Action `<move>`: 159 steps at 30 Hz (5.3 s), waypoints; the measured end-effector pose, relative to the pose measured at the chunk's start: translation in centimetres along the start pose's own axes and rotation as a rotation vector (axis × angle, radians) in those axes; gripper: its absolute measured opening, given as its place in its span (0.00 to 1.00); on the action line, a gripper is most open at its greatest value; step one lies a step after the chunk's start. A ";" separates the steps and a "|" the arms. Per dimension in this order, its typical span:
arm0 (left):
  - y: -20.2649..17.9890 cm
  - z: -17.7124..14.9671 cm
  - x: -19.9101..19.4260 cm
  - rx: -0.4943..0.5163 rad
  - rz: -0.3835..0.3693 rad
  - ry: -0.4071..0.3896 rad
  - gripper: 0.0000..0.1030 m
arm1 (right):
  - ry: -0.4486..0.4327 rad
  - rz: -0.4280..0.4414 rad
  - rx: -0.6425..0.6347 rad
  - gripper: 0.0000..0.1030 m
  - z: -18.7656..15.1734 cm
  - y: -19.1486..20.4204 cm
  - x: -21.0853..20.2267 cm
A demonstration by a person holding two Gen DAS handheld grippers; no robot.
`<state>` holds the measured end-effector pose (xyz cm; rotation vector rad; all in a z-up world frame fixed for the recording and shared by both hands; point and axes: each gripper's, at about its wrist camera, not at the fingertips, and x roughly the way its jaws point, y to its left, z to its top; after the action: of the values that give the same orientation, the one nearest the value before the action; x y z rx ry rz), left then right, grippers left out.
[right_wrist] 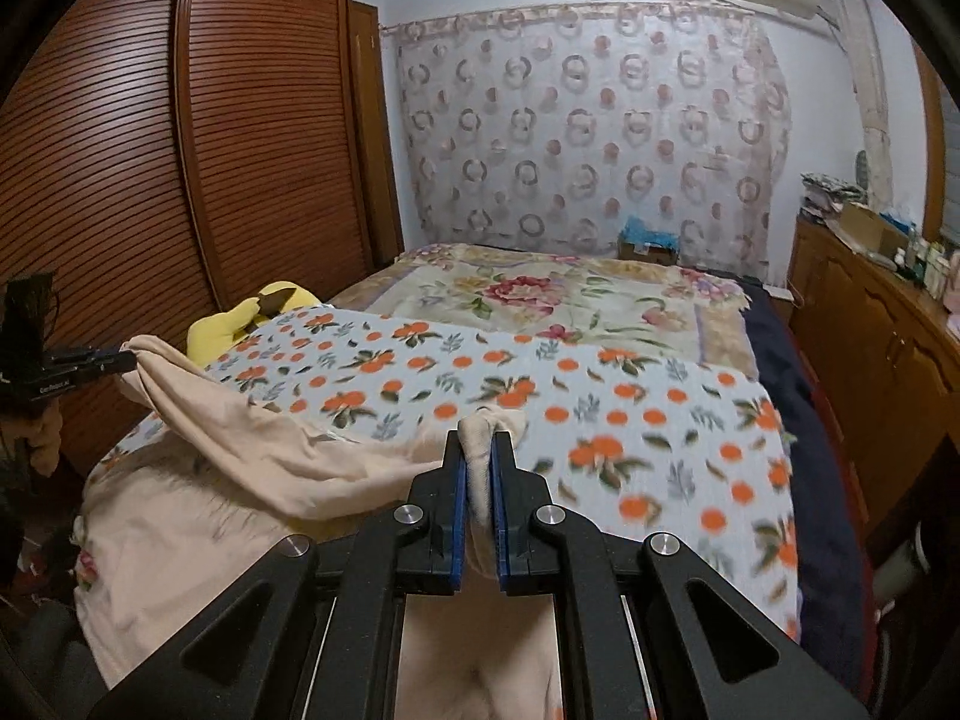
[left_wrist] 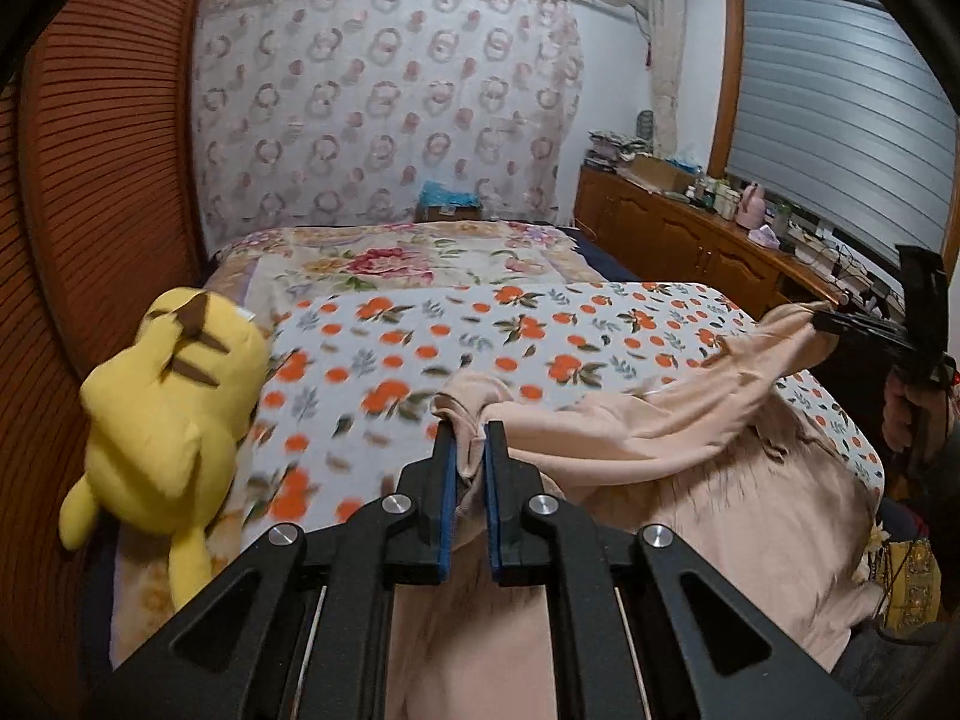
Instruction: Fold small clothes
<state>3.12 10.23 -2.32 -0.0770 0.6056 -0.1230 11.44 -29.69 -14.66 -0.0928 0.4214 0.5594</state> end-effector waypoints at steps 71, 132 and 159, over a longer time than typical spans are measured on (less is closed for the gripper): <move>5.1 -3.4 7.1 -0.096 0.039 0.226 0.60 | 0.346 -0.082 0.060 0.52 -3.0 -0.9 3.1; -0.4 20.6 -12.6 0.079 -0.021 -0.516 0.05 | -0.411 -0.217 -0.159 0.07 19.7 3.9 -22.5; 3.5 15.9 19.1 0.039 0.100 0.040 0.04 | 0.258 -0.336 -0.088 0.08 29.1 -4.4 8.4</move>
<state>28.08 11.60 -0.40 -0.0064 0.6458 -0.0395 30.79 -23.48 8.24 -0.3169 0.6183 0.2338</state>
